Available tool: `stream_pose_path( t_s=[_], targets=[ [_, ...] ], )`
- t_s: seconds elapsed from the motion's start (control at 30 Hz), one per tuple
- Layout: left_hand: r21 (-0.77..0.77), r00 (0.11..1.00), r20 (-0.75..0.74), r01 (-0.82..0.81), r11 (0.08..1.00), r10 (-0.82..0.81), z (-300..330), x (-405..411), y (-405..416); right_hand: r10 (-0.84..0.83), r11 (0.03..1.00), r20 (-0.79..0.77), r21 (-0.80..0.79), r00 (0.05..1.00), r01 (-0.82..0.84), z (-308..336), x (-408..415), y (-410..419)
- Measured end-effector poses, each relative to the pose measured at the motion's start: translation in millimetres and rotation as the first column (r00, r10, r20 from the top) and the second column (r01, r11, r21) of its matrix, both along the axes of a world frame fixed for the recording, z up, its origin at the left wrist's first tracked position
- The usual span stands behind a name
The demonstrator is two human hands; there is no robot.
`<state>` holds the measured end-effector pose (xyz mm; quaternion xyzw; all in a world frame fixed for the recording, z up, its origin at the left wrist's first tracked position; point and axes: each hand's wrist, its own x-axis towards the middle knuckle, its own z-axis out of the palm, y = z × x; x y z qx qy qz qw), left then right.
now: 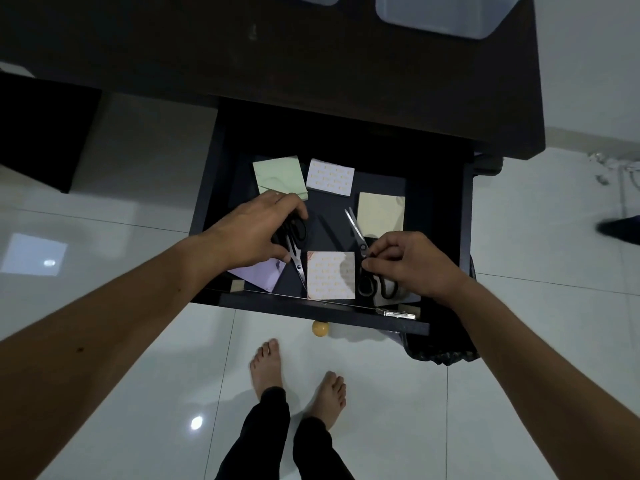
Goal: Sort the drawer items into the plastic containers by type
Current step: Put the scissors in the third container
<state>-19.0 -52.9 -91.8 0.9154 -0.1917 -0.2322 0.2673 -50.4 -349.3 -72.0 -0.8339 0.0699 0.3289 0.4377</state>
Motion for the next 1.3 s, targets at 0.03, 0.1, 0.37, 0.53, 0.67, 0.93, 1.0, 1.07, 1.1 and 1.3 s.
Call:
stream_pose_path(
  t_s=[0.03, 0.1, 0.37, 0.53, 0.67, 0.93, 1.0, 1.07, 1.1, 1.3],
  targets=[
    [-0.029, 0.999, -0.037, -0.03, 0.999, 0.029, -1, 0, 1, -0.009, 1.0, 0.009, 0.012, 1.0, 0.009, 0, -1, 0],
    [-0.079, 0.994, -0.087, -0.075, 0.994, 0.068, -1, 0, 1, -0.033, 0.999, 0.024, 0.043, 0.999, 0.032, 1, -1, 0],
    [-0.223, 0.972, -0.223, -0.126, 0.967, 0.075, 6, 2, 1, -0.143, 0.941, -0.036, 0.304, 0.989, 0.147, 15, -5, 2],
    [-0.289, 0.954, -0.285, -0.175, 0.941, 0.09, 17, 6, 5, -0.25, 0.864, -0.121, 0.419, 0.961, 0.278, 29, -7, 1],
    [-0.387, 0.905, -0.401, -0.309, 0.869, 0.143, 29, 14, 11, -0.275, 0.855, -0.071, 0.439, 0.959, 0.278, 44, -1, 0],
    [-0.579, 0.8, -0.525, -0.586, 0.566, 0.291, 87, 29, 46, -0.349, 0.82, 0.032, 0.493, 0.936, 0.289, 100, 35, 29],
    [-0.601, 0.78, -0.529, -0.622, 0.501, 0.334, 107, 39, 59, -0.359, 0.806, 0.049, 0.52, 0.932, 0.283, 117, 50, 37],
    [-0.618, 0.758, -0.526, -0.653, 0.438, 0.386, 129, 53, 68, -0.373, 0.788, 0.064, 0.548, 0.926, 0.279, 138, 67, 45],
    [-0.628, 0.747, -0.523, -0.663, 0.407, 0.411, 139, 63, 71, -0.388, 0.777, 0.07, 0.561, 0.919, 0.286, 150, 78, 49],
    [-0.688, 0.732, -0.524, -0.665, 0.291, 0.436, 192, 134, 65, -0.497, 0.725, 0.134, 0.608, 0.857, 0.325, 208, 147, 55]
  ],
)
